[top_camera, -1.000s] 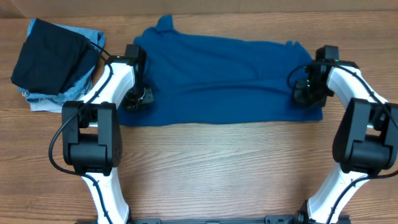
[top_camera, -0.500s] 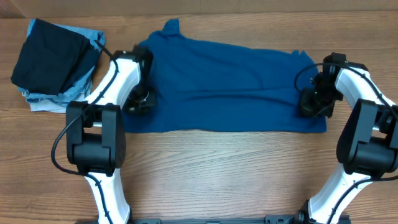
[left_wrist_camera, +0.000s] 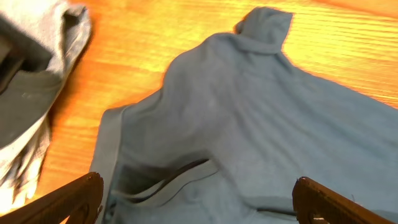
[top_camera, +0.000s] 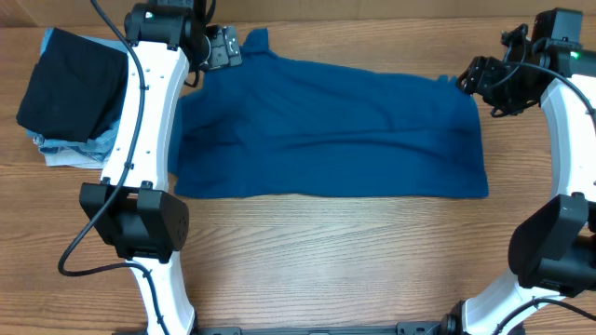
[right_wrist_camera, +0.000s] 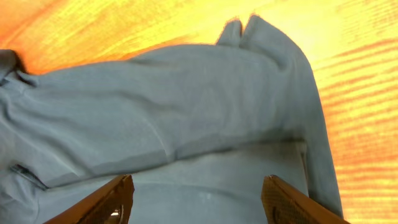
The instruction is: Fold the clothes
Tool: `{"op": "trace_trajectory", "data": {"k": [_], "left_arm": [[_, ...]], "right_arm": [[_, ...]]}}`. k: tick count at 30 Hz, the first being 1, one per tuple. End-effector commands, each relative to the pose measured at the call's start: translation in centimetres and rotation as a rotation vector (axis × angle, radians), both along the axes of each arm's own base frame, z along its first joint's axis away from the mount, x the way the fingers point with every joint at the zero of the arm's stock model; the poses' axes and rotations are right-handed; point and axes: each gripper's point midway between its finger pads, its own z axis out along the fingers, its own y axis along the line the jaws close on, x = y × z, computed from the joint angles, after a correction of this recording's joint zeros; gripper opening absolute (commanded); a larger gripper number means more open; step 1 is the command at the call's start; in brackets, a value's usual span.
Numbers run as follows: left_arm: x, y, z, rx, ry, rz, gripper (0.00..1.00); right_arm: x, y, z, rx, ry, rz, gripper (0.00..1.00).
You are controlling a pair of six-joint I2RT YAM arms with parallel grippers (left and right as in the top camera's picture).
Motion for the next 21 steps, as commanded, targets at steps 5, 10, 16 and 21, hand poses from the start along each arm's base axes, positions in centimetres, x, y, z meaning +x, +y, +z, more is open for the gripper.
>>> {"op": "trace_trajectory", "data": {"k": [5, 10, 16, 21], "left_arm": [[1.7, -2.9, 2.2, -0.104, -0.102, -0.111, 1.0], [3.3, -3.3, 3.4, -0.031, -0.194, -0.247, 0.99], [6.2, -3.7, 3.8, 0.093, -0.306, -0.41, 0.98], [10.0, -4.4, -2.1, 0.094, -0.295, -0.429, 0.98]], "right_arm": [[0.1, -0.5, 1.8, -0.002, -0.043, 0.005, 0.72], [-0.5, -2.2, 1.6, -0.028, -0.029, -0.008, 0.74], [1.6, -4.6, 2.0, -0.163, -0.109, -0.025, 0.76], [4.2, -5.3, 0.4, -0.198, -0.158, 0.011, 0.76]]}}
